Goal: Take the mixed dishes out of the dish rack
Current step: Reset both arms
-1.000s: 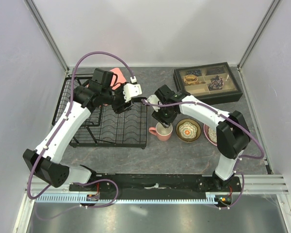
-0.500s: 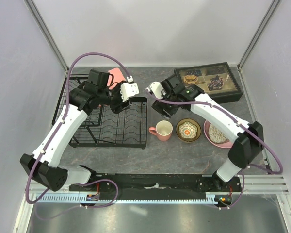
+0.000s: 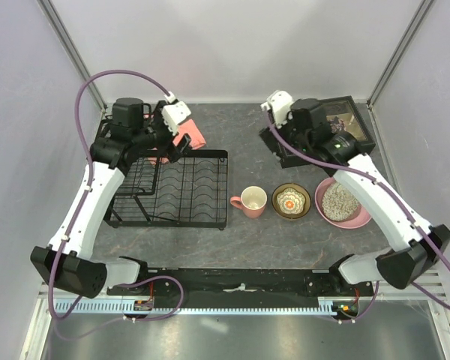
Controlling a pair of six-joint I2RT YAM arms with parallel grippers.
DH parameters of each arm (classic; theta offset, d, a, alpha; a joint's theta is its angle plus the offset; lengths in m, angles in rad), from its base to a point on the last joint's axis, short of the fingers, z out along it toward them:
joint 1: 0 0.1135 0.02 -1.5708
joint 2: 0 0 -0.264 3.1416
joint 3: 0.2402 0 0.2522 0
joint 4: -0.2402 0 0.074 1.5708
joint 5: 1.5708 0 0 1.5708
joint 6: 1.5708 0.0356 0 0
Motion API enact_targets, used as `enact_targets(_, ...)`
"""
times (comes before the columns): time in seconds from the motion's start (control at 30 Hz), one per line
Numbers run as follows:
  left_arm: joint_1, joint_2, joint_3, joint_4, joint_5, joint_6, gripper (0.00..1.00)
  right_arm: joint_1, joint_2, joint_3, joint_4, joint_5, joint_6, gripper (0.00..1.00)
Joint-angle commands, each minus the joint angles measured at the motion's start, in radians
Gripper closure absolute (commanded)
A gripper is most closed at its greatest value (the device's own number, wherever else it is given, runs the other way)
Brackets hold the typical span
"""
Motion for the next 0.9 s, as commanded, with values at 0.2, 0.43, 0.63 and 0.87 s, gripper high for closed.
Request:
enact_targets(0.2,0.134,-0.097,-0.083,0.322,-0.106,-0.31,0.05,-0.232,-0.143,-0.093,0.342,0.068,0.134,0.02)
enact_targets(0.43,0.207,-0.125,-0.134,0.444,-0.224,-0.465,0.01,-0.293,-0.172,-0.234,0.537,0.111,0.206,0.02)
enact_targets(0.63,0.237,-0.149,-0.198,0.526,-0.272,-0.514,0.01,-0.295,-0.162,-0.265,0.569,0.197,0.2,0.02)
enact_targets(0.87,0.247,-0.148,-0.232,0.557,-0.277,-0.52,0.01,-0.293,-0.184,-0.307,0.592,0.215,0.203,0.02)
